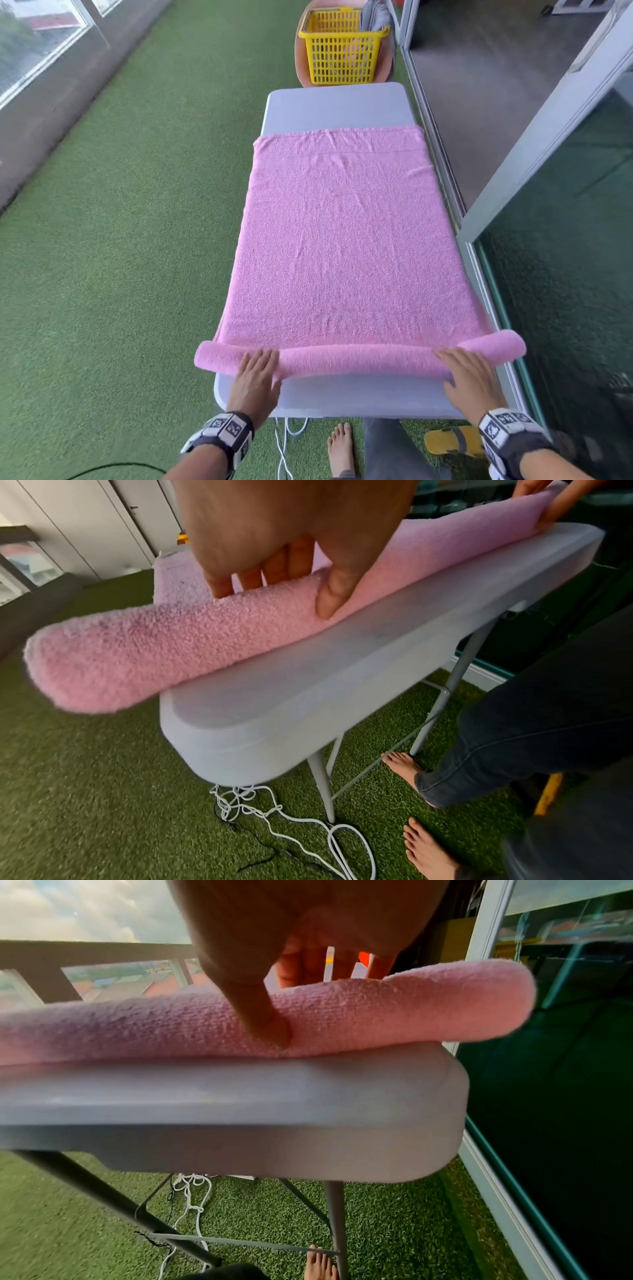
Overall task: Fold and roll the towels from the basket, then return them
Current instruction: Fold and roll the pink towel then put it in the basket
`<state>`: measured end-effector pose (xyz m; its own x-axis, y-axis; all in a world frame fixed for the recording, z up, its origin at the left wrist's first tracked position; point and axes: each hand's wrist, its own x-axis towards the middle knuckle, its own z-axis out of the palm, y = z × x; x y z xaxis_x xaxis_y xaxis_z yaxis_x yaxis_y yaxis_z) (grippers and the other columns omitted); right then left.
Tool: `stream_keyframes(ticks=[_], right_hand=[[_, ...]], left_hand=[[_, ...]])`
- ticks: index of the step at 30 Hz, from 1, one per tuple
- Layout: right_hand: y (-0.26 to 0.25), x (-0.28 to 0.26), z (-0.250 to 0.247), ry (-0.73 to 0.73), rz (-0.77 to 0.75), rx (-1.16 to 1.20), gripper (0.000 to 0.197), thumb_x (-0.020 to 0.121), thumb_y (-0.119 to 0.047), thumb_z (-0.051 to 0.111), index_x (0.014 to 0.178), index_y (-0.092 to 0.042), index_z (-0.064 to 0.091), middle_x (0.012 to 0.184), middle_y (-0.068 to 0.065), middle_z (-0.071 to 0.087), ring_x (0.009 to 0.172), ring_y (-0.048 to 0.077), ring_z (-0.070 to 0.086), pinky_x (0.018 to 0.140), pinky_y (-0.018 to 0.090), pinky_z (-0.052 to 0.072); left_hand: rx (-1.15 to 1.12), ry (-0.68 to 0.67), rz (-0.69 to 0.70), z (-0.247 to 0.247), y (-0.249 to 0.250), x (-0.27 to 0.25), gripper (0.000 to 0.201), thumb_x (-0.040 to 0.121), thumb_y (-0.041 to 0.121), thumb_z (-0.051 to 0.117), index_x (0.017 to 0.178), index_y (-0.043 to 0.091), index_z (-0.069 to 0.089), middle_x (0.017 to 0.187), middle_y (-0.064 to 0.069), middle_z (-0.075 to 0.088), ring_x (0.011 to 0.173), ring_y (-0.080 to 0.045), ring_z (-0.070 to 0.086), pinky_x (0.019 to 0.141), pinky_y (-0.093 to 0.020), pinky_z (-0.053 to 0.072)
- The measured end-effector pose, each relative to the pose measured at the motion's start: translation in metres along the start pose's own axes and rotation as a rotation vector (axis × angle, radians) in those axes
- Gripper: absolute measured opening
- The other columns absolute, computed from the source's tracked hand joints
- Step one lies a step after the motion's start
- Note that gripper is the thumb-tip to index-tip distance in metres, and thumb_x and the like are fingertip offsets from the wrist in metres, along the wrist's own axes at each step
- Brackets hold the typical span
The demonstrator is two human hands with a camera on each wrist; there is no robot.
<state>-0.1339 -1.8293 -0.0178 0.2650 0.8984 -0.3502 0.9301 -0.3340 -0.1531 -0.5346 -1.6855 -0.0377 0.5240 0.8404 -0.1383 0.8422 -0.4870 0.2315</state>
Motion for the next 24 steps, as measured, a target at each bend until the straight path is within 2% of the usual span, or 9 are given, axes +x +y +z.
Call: stream_keyframes(ticks=[2, 4, 7, 8, 10, 12, 15, 19, 24], right_hand=[[-0.003, -0.005, -0.003, -0.008, 0.032, 0.002, 0.038, 0.078, -0.025, 0.066, 0.115, -0.034, 0.06, 0.116, -0.015, 0.06, 0.115, 0.012, 0.053, 0.108, 0.036, 0.029], [-0.005, 0.002, -0.013, -0.019, 0.019, -0.075, 0.027, 0.084, -0.033, 0.053, 0.11, -0.036, 0.059, 0.113, -0.021, 0.056, 0.11, 0.007, 0.049, 0.103, 0.033, 0.026], [-0.003, 0.021, -0.024, 0.083, 0.01, -0.027, 0.046, 0.087, -0.035, 0.032, 0.122, -0.03, 0.06, 0.128, -0.015, 0.056, 0.119, 0.011, 0.049, 0.104, 0.038, 0.027], [-0.002, 0.026, -0.024, 0.134, 0.015, -0.002, 0.052, 0.086, -0.035, 0.028, 0.128, -0.026, 0.058, 0.131, -0.01, 0.056, 0.12, 0.014, 0.051, 0.104, 0.041, 0.03], [-0.001, 0.025, -0.017, 0.163, -0.003, 0.026, 0.052, 0.09, -0.039, 0.031, 0.131, -0.021, 0.057, 0.133, -0.005, 0.057, 0.121, 0.019, 0.053, 0.104, 0.044, 0.035], [-0.004, 0.012, -0.006, 0.141, -0.032, 0.029, 0.046, 0.088, -0.038, 0.057, 0.13, -0.021, 0.057, 0.131, -0.003, 0.058, 0.12, 0.019, 0.054, 0.106, 0.045, 0.036], [-0.008, -0.015, 0.008, 0.121, -0.03, 0.055, 0.06, 0.07, -0.022, 0.081, 0.126, -0.02, 0.061, 0.122, -0.002, 0.064, 0.114, 0.021, 0.058, 0.104, 0.047, 0.039], [-0.007, -0.032, 0.019, 0.195, -0.052, 0.075, 0.052, 0.065, -0.005, 0.079, 0.115, -0.017, 0.068, 0.108, -0.002, 0.069, 0.102, 0.023, 0.062, 0.098, 0.044, 0.041], [-0.004, -0.017, 0.013, 0.121, -0.048, 0.075, 0.051, 0.075, 0.009, 0.062, 0.118, -0.016, 0.067, 0.112, 0.0, 0.068, 0.105, 0.025, 0.059, 0.097, 0.045, 0.043]], left_hand=[[-0.039, 0.002, 0.019, -0.004, 0.0, -0.005, 0.038, 0.065, 0.016, 0.082, 0.1, 0.021, 0.069, 0.096, 0.004, 0.071, 0.09, -0.013, 0.067, 0.093, -0.042, 0.049], [-0.013, 0.055, 0.035, -0.013, 0.003, 0.0, 0.006, 0.077, 0.019, 0.066, 0.081, 0.024, 0.065, 0.078, 0.01, 0.066, 0.072, -0.009, 0.06, 0.079, -0.044, 0.057], [0.043, 0.067, -0.037, -0.013, 0.002, 0.016, 0.046, 0.085, 0.012, 0.028, 0.116, 0.01, 0.062, 0.116, -0.006, 0.066, 0.106, -0.024, 0.063, 0.099, -0.058, 0.043], [0.055, 0.071, -0.05, -0.012, 0.002, 0.019, 0.052, 0.087, 0.011, 0.025, 0.131, 0.007, 0.053, 0.133, -0.009, 0.055, 0.123, -0.028, 0.053, 0.106, -0.055, 0.033], [0.044, 0.035, -0.033, -0.007, 0.003, 0.017, 0.051, 0.098, 0.027, 0.022, 0.136, 0.004, 0.047, 0.14, -0.012, 0.043, 0.13, -0.027, 0.041, 0.107, -0.049, 0.027], [0.04, 0.006, 0.013, 0.002, 0.004, 0.007, 0.052, 0.099, 0.037, 0.029, 0.13, 0.003, 0.053, 0.133, -0.015, 0.052, 0.125, -0.029, 0.049, 0.103, -0.048, 0.032], [0.013, 0.032, 0.019, 0.005, 0.006, -0.007, 0.047, 0.077, 0.014, 0.075, 0.12, 0.005, 0.062, 0.122, -0.015, 0.063, 0.114, -0.03, 0.061, 0.098, -0.045, 0.04], [-0.001, 0.05, 0.039, 0.002, 0.014, -0.018, 0.039, 0.065, -0.007, 0.079, 0.1, 0.006, 0.069, 0.099, -0.011, 0.072, 0.091, -0.025, 0.069, 0.086, -0.042, 0.053], [-0.047, 0.024, 0.015, -0.005, 0.019, -0.015, 0.036, 0.068, -0.019, 0.066, 0.091, 0.008, 0.068, 0.087, -0.006, 0.071, 0.078, -0.02, 0.067, 0.077, -0.038, 0.057]])
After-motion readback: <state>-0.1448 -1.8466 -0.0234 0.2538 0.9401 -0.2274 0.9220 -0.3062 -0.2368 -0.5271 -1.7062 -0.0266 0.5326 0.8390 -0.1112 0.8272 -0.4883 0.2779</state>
